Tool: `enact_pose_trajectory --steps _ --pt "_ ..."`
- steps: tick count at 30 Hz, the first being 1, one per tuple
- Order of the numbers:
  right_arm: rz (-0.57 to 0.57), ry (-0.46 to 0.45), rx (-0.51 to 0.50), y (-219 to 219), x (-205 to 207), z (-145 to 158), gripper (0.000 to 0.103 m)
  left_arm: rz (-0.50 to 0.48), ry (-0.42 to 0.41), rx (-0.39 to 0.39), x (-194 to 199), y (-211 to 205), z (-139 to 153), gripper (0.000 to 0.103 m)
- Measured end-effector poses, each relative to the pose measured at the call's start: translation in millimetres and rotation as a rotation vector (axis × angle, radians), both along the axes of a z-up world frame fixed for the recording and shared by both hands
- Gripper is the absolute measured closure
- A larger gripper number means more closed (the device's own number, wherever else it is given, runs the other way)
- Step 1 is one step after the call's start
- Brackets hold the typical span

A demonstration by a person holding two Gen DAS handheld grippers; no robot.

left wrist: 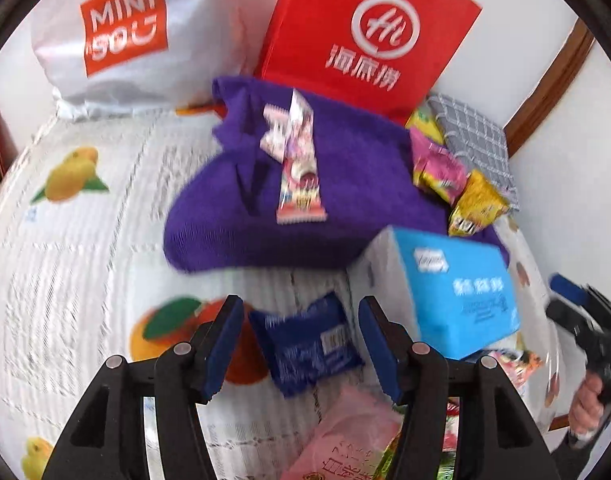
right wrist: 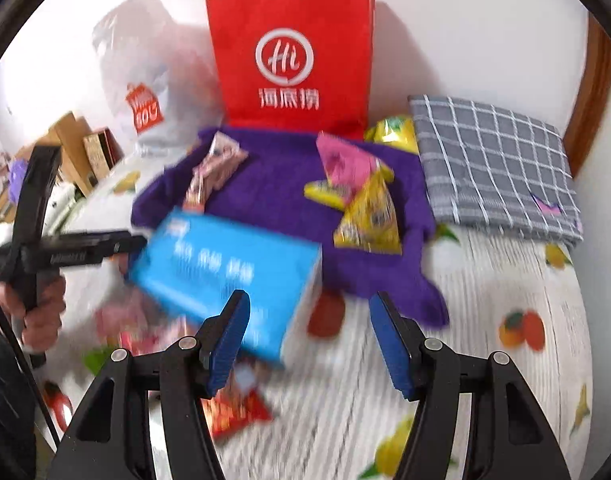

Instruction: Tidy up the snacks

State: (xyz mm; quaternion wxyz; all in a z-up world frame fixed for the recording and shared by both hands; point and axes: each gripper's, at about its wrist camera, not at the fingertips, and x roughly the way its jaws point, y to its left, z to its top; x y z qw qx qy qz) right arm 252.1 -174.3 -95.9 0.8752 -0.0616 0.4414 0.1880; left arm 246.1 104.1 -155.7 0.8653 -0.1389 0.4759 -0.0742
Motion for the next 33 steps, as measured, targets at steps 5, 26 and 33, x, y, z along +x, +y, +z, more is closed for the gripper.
enact_pose_trajectory --steps 5,26,33 --pt "-0.054 0.028 0.03 -14.2 -36.4 -9.9 0.041 -0.011 -0.007 0.02 -9.7 -10.6 -14.9 0.046" --pt "-0.126 0.079 0.182 -9.8 -59.8 -22.2 0.041 0.043 -0.08 0.112 -60.8 17.2 -13.2 0.082" --pt "-0.111 0.082 0.213 10.2 -58.9 -24.2 0.037 0.051 -0.121 0.055 -62.7 22.4 -19.0 0.082"
